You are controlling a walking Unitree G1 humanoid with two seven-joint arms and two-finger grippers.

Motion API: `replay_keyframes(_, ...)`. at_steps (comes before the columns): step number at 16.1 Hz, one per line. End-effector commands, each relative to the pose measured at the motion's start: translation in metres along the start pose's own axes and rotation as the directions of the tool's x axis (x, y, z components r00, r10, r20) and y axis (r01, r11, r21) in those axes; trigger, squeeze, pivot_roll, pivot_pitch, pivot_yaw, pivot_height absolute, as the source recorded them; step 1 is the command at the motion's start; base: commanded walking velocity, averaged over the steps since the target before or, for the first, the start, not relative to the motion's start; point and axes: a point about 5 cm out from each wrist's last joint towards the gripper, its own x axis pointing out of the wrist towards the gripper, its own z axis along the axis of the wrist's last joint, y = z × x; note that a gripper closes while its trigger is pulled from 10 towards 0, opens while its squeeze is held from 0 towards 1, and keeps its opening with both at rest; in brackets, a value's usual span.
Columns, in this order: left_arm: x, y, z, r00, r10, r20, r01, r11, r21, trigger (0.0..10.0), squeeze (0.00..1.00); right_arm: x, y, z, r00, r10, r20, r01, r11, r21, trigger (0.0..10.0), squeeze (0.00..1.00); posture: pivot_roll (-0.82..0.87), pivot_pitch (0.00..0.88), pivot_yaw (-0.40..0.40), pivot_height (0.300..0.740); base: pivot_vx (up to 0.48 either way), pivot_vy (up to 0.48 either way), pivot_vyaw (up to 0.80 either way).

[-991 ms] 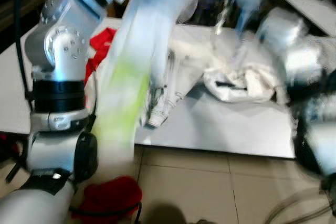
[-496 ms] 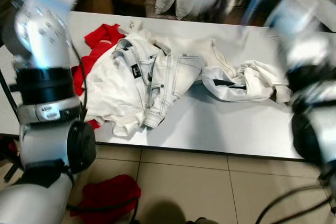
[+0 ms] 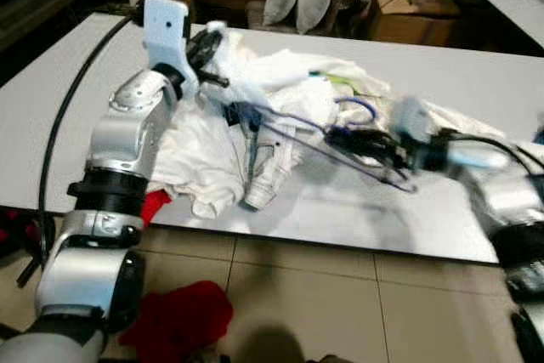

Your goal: Hang hanger

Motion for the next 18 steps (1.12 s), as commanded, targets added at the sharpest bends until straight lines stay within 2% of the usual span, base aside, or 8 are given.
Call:
replay_keyframes(1, -0.002, 0.010, 0.002, 1.000, 0.025, -0.009, -0.025, 0.999, 0.038, 10.0, 0.00, -0.007, 0.000, 0.012, 0.999, 0.015, 0.029, -0.014, 1.000, -0.016, 10.0, 0.00, -0.14, 0.000, 0.029, 0.740, 0.000, 0.000, 0.00)
replay_keyframes(2, -0.010, 0.025, -0.012, 0.996, 0.025, -0.085, -0.018, 0.997, 0.081, 10.0, 0.00, -0.021, 0.009, 0.019, 0.999, 0.027, 0.029, -0.026, 1.000, -0.013, 10.0, 0.00, -0.14, 0.000, 0.030, 0.740, 0.000, 0.000, 0.00)
replay_keyframes(3, -0.017, 0.035, -0.023, 0.988, 0.014, -0.152, 0.005, 0.992, 0.123, 10.0, 0.84, -0.029, 0.017, 0.026, 0.999, 0.040, 0.036, -0.040, 0.999, 0.000, 10.0, 0.00, -0.14, 0.000, 0.031, 0.740, 0.000, 0.000, 0.00)
replay_keyframes(4, -0.028, 0.046, -0.034, 0.976, 0.005, -0.219, 0.032, 0.985, 0.167, 10.0, 1.00, -0.037, 0.025, 0.034, 0.997, 0.047, 0.055, -0.048, 0.999, 0.022, 10.0, 0.00, -0.15, 0.000, 0.035, 0.740, 0.000, 0.000, 0.00)
replay_keyframes(6, -0.041, 0.049, -0.042, 0.951, -0.085, -0.297, 0.133, 0.981, 0.144, 10.0, 1.00, -0.045, 0.030, 0.039, 0.998, 0.018, 0.061, -0.021, 0.999, 0.050, 10.0, 0.00, -0.15, 0.000, 0.039, 0.740, 0.000, 0.000, 0.00)
replay_keyframes(10, -0.091, 0.046, -0.054, 0.816, -0.369, -0.445, 0.515, 0.814, 0.269, 10.0, 1.00, -0.052, 0.048, 0.043, 0.993, -0.108, 0.057, 0.094, 0.975, 0.202, 10.0, 0.00, -0.13, 0.000, 0.023, 0.740, 0.000, 0.000, 0.00)
replay_keyframes(15, -0.073, 0.067, -0.027, 0.983, -0.113, -0.146, 0.146, 0.960, 0.239, 10.0, 1.00, -0.054, 0.068, 0.027, 0.985, -0.071, -0.154, 0.110, 0.960, 0.259, 10.0, 0.00, -0.15, 0.000, 0.024, 0.740, 0.000, 0.000, 0.00)
replay_keyframes(18, -0.067, 0.072, -0.011, 0.997, -0.054, -0.051, 0.061, 0.986, 0.157, 10.0, 1.00, -0.064, 0.074, 0.032, 0.983, -0.028, -0.179, 0.085, 0.945, 0.316, 10.0, 0.00, -0.14, 0.000, 0.028, 0.740, 0.000, 0.000, 0.00)
